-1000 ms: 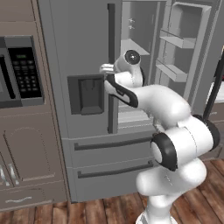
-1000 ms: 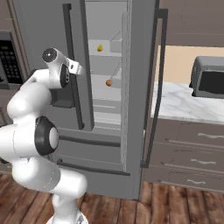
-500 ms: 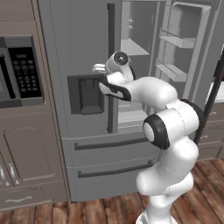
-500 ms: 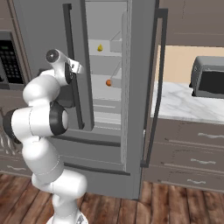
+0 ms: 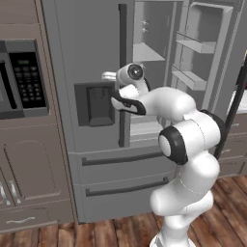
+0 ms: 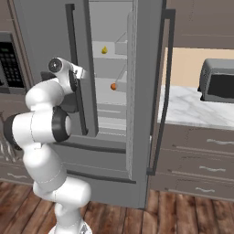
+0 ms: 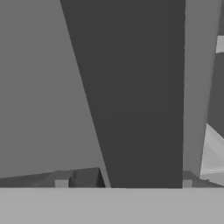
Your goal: Take the lemon wedge from the fridge and place it on the plate with fish on the dining counter.
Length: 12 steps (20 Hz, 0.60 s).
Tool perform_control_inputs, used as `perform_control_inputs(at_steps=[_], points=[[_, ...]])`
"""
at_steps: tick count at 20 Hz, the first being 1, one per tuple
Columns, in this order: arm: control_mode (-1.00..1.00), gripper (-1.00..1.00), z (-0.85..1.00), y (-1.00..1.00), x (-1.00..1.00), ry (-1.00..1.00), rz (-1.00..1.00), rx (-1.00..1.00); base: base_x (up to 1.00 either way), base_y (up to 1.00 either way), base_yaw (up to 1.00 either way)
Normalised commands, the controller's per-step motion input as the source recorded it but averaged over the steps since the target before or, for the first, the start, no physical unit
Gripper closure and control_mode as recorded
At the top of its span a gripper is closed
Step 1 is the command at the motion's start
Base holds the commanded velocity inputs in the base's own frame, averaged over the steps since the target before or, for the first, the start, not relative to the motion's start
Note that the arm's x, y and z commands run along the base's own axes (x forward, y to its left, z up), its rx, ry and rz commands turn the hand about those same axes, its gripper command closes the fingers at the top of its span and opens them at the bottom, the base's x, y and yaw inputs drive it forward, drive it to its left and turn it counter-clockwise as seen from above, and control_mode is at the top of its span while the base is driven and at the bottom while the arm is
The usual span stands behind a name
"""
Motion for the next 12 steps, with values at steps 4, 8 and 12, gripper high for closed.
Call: perform_control_inputs(at_steps=[4,8,12], points=[[-1.00,1.00,0.00,0.00,0.00,0.00,0.00,0.00,0.00,0.00,0.00],[-1.00,1.00,0.00,0.00,-0.02,0.00,0.00,0.00,0.00,0.00,0.00],[-1.00,1.00,0.01,0.39,-0.52,0.00,0.00,0.00,0.00,0.00,0.00]])
